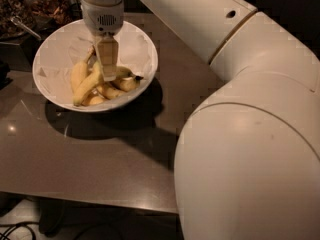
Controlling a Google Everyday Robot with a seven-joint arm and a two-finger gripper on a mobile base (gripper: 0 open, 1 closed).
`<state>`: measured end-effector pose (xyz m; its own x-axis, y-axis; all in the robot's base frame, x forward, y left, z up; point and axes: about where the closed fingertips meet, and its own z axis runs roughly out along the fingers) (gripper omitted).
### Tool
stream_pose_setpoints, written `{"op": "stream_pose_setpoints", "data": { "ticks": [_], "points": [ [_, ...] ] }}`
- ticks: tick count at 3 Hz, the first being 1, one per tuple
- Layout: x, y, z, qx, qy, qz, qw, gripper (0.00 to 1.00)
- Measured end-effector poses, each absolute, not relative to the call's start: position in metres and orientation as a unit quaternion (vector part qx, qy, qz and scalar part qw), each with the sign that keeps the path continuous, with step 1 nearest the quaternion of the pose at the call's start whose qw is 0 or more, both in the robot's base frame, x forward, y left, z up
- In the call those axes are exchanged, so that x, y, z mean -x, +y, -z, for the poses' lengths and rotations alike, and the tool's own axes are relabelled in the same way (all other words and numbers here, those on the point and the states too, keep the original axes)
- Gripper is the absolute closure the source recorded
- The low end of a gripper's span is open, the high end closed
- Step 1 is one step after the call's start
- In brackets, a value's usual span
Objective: Pick banana from white bowl
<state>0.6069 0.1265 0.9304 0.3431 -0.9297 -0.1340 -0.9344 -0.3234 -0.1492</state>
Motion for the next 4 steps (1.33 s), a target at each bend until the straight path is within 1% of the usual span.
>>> {"op": "stream_pose_setpoints", "data": {
  "ticks": [1, 3, 4],
  "points": [
    [-0.613, 0.127, -0.914, 0.807, 0.584, -0.028, 0.089, 0.42],
    [-0.62, 0.131, -0.884, 0.801, 0.594, -0.046, 0.062, 0.43],
    [-0.619, 0.13, -0.877, 0.802, 0.594, -0.039, 0.058, 0.61]
  ]
}}
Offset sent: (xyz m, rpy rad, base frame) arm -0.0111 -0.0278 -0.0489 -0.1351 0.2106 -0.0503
